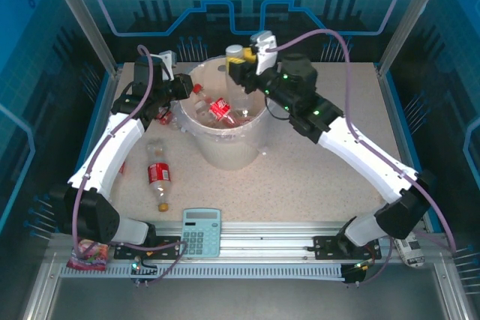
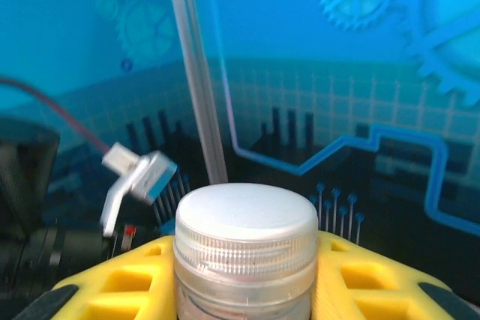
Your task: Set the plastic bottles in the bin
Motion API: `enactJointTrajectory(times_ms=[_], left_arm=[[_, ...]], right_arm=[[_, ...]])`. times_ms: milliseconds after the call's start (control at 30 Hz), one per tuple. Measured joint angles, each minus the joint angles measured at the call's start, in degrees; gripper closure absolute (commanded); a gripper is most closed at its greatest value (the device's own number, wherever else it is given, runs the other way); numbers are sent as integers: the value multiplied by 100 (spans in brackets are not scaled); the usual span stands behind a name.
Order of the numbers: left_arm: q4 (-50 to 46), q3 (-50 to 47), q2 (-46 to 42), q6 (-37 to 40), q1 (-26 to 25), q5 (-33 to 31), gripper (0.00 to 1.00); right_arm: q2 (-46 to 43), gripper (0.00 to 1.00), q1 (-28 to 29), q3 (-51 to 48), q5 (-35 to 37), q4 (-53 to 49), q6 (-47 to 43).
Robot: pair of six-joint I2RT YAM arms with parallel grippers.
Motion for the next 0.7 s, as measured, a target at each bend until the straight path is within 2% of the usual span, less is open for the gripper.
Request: enactJointTrajectory(times_ms=[500, 700], left_arm=[[2, 0, 0, 0, 0, -2, 80], [2, -2, 0, 0, 0, -2, 81]], right_arm=[[1248, 67, 127, 286, -306, -616, -26], [1652, 57, 168, 601, -479, -774, -26]])
